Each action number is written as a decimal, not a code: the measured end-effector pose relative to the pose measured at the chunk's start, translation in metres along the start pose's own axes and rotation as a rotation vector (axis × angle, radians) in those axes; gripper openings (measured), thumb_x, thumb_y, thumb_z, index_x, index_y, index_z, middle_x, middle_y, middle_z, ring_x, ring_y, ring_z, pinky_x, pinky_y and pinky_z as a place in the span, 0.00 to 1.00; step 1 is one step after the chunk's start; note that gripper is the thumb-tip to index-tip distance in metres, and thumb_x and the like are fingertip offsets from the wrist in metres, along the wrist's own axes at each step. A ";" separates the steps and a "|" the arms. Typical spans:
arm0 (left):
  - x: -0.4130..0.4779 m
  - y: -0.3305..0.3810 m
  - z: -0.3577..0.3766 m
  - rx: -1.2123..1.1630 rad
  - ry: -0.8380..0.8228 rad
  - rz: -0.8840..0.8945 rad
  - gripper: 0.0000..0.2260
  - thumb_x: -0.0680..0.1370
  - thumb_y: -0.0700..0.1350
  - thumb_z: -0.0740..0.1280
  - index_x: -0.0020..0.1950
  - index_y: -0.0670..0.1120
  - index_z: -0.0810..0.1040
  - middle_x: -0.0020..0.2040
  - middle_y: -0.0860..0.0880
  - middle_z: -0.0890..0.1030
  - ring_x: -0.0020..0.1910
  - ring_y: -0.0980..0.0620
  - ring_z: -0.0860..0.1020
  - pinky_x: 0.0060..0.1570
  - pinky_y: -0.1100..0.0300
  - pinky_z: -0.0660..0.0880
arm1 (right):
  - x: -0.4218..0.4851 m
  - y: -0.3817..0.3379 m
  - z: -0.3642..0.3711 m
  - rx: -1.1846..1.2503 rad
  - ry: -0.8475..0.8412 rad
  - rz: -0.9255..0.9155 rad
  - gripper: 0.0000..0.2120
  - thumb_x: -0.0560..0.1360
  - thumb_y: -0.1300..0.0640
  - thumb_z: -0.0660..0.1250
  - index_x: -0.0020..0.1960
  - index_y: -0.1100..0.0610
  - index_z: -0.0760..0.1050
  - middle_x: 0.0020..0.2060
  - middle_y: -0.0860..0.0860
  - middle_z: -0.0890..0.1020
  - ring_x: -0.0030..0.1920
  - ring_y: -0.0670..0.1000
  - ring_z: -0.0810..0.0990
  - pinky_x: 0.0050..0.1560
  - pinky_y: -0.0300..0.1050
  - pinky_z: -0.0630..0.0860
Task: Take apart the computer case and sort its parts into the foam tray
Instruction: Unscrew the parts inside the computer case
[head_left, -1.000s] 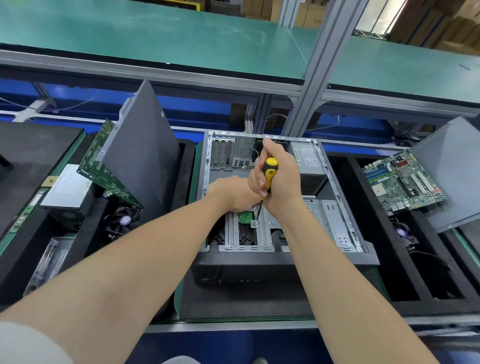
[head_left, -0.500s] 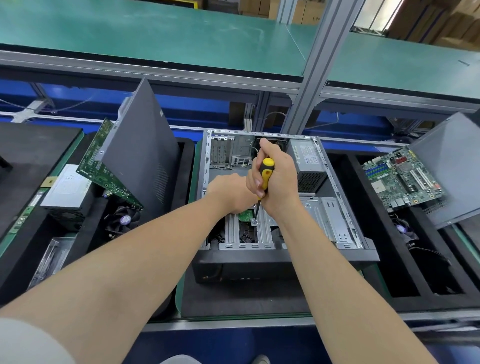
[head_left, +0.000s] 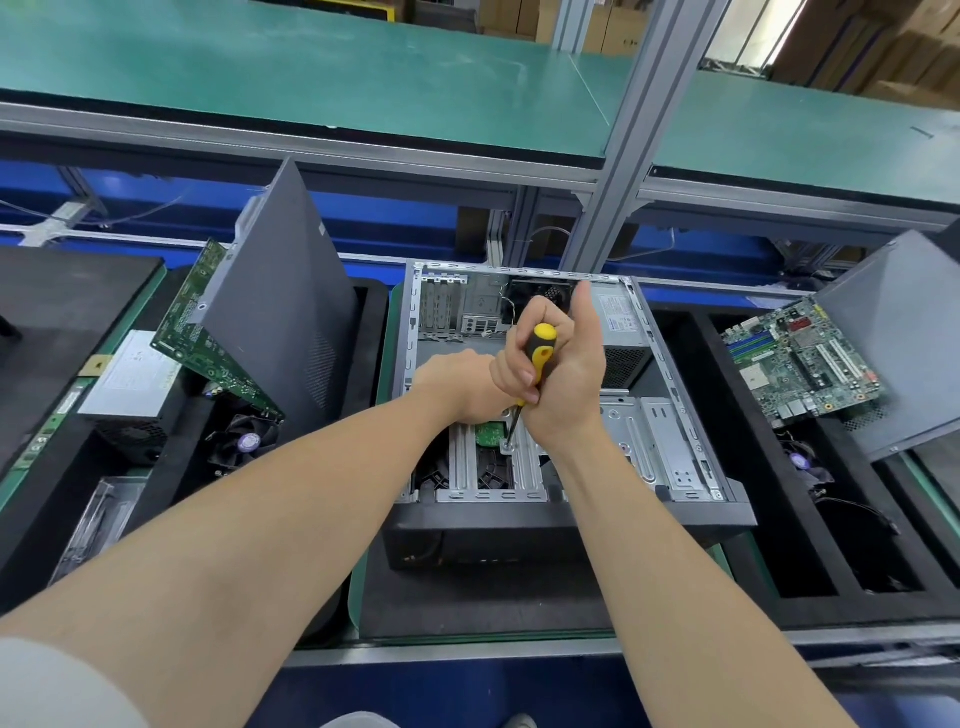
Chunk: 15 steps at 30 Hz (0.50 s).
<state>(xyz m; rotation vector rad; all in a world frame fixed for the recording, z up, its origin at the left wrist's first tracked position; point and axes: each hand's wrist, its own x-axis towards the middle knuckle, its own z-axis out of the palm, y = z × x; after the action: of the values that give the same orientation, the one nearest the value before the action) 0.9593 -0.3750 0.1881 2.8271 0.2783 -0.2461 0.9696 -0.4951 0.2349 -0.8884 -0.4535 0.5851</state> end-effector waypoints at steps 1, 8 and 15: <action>0.000 0.000 0.000 0.009 -0.010 0.004 0.18 0.66 0.62 0.50 0.38 0.52 0.72 0.35 0.52 0.79 0.33 0.51 0.77 0.31 0.59 0.68 | -0.001 0.000 0.001 -0.040 0.013 -0.030 0.25 0.86 0.44 0.55 0.38 0.60 0.67 0.21 0.53 0.63 0.20 0.50 0.54 0.25 0.44 0.49; 0.000 0.002 0.000 0.030 0.012 -0.009 0.31 0.56 0.67 0.42 0.41 0.50 0.75 0.39 0.49 0.79 0.36 0.46 0.77 0.38 0.53 0.75 | -0.013 0.009 0.021 -0.345 0.601 -0.145 0.24 0.85 0.42 0.63 0.39 0.59 0.78 0.28 0.55 0.76 0.28 0.52 0.72 0.27 0.43 0.71; 0.003 -0.003 0.004 0.023 0.014 0.016 0.14 0.65 0.58 0.52 0.35 0.51 0.70 0.33 0.51 0.76 0.31 0.51 0.74 0.30 0.60 0.68 | -0.010 0.011 0.019 -0.219 0.283 -0.075 0.24 0.80 0.40 0.65 0.33 0.55 0.70 0.24 0.49 0.60 0.26 0.50 0.55 0.28 0.43 0.52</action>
<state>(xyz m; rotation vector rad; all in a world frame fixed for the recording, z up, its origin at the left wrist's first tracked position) 0.9605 -0.3725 0.1829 2.8535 0.2579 -0.2276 0.9479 -0.4847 0.2356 -1.1399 -0.2958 0.3374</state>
